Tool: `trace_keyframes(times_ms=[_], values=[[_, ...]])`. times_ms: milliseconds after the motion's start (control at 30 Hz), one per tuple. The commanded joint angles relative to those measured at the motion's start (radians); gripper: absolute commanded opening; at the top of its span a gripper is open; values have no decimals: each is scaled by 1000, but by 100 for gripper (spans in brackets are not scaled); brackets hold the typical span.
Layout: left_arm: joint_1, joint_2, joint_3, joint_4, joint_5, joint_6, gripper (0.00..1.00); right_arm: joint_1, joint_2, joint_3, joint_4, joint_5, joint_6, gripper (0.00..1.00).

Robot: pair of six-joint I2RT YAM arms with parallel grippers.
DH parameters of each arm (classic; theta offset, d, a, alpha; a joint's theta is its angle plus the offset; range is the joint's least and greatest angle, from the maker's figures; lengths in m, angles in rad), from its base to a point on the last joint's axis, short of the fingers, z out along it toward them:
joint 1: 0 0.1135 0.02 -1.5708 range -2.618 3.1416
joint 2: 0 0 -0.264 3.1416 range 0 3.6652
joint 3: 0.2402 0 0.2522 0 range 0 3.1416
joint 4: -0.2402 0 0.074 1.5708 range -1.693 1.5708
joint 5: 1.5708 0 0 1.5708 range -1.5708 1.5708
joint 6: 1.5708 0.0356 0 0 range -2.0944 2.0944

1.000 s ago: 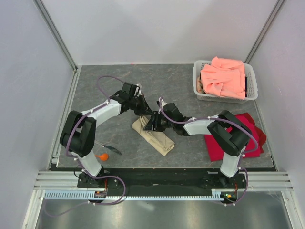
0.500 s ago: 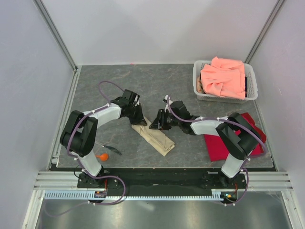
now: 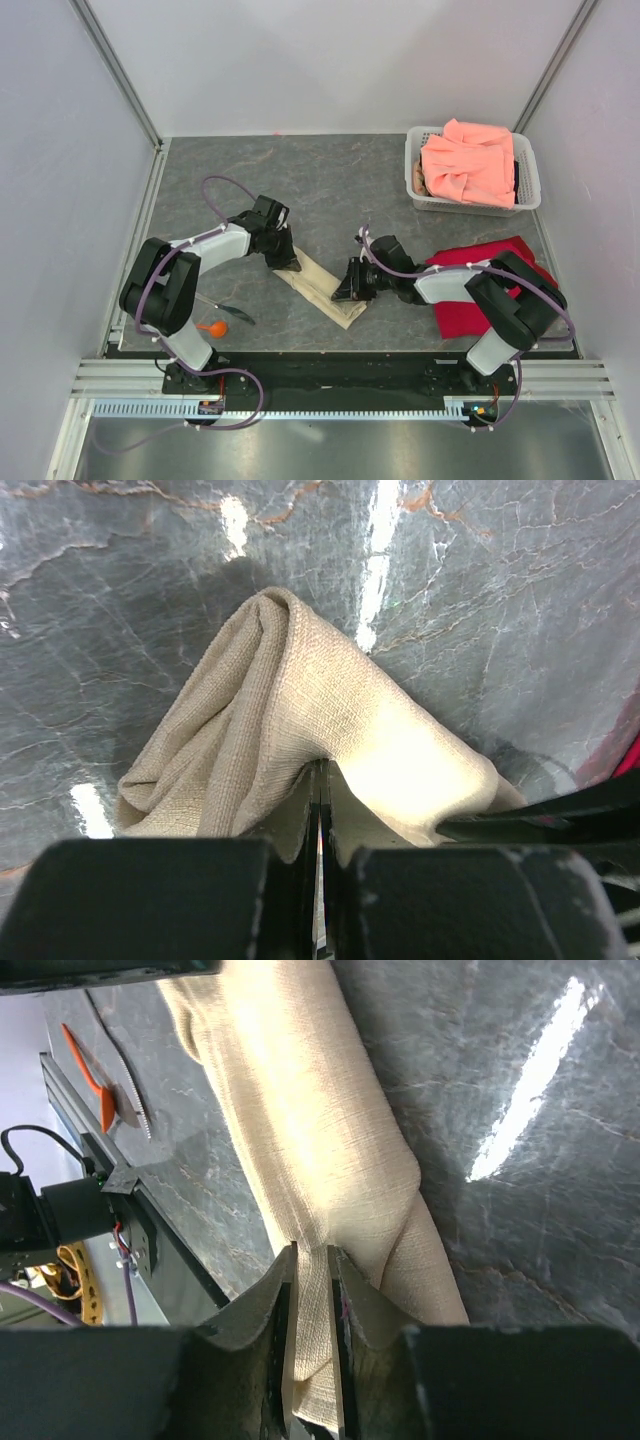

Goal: Fold the napkin into a case and place the utensils inside
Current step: Smooth out the smaller rectangle-folded napkin at the center of the board.

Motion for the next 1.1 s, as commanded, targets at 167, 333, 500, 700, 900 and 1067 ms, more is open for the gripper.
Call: trace_keyframes(times_ms=[167, 333, 500, 700, 900, 1067], values=[[9, -50, -21, 22, -26, 35, 2, 5, -139, 90, -146, 18, -98, 29], [12, -53, -22, 28, -25, 41, 2, 5, -96, -5, -44, -24, -43, 29], [15, -40, -15, 28, -23, 42, 2, 5, -90, -113, 19, -28, -30, 27], [15, -120, 4, 32, 4, 19, 8, 7, -151, 12, -162, 45, -147, 29], [35, -276, -27, 5, -36, 6, 34, 7, -130, 184, -284, 87, -277, 39], [99, -283, -36, -15, -5, 12, 47, 7, 11, 359, -306, 93, -336, 47]])
